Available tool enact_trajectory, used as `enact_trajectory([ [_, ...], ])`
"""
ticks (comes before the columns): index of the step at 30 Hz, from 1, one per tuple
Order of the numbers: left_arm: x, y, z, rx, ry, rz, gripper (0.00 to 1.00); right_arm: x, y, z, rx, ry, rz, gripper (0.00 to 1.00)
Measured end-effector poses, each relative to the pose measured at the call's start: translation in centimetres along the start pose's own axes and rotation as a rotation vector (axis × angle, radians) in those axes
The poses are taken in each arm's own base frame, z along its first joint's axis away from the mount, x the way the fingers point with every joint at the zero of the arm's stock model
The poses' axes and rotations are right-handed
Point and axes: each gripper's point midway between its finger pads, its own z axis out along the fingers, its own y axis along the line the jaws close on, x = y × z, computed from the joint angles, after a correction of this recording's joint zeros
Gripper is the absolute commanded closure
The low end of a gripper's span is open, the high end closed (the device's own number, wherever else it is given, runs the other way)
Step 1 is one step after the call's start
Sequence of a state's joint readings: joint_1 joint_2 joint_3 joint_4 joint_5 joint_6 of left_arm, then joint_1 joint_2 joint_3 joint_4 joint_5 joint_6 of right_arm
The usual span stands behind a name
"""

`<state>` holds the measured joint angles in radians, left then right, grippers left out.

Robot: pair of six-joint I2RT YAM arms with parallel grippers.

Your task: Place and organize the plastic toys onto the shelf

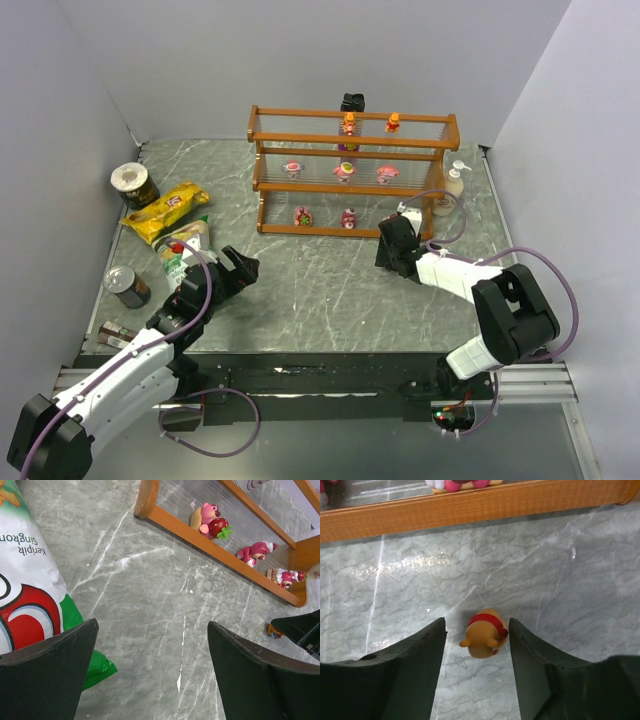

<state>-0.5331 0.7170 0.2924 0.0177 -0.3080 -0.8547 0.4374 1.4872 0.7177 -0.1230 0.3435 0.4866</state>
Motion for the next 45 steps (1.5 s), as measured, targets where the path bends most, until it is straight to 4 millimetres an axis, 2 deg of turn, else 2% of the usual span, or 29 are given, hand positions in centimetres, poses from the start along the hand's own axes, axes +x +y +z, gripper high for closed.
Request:
enact_trajectory([
  [5,0.0,0.0,0.0,0.000,0.000,0.000,0.04,0.0,-0.4,0.2,0.016,0.005,0.021,0.58],
  [6,0.0,0.0,0.0,0.000,0.000,0.000,0.04,0.0,-0.5,0.2,0.018,0.005,0.025,0.65],
  [8,0.0,0.0,0.0,0.000,0.000,0.000,0.04,-0.1,-0.6,0.2,0.022,0.002,0.027,0.73],
  [9,0.0,0.0,0.0,0.000,0.000,0.000,0.04,-0.2,-0.6,0.3,0.026,-0.004,0.029,0.81],
  [13,0.0,0.0,0.0,0.000,0.000,0.000,0.04,-0.5,-0.3,0.2,0.011,-0.008,0.036,0.98],
  [18,0.0,0.0,0.0,0.000,0.000,0.000,0.04,-0.4,0.1,-0.2,-0.017,0.006,0.034,1.00],
  [22,0.0,0.0,0.0,0.000,0.000,0.000,0.04,-1.2,0.8,-1.6,-0.059,-0.002,0.035,1.00],
  [25,0.0,0.0,0.0,0.000,0.000,0.000,0.04,-3.5,2.3,-3.6,-0.121,-0.047,0.040,1.00],
  [35,0.0,0.0,0.0,0.001,-0.001,-0.001,0.04,-11.9,10.3,-11.6,-0.347,-0.221,-0.040,1.00],
  [38,0.0,0.0,0.0,0.002,-0.001,-0.001,0.04,-14.1,11.6,-13.8,-0.384,-0.265,-0.061,1.00],
  [45,0.0,0.0,0.0,0.002,-0.001,-0.001,0.04,-20.9,15.0,-18.6,-0.449,-0.396,-0.089,1.00],
])
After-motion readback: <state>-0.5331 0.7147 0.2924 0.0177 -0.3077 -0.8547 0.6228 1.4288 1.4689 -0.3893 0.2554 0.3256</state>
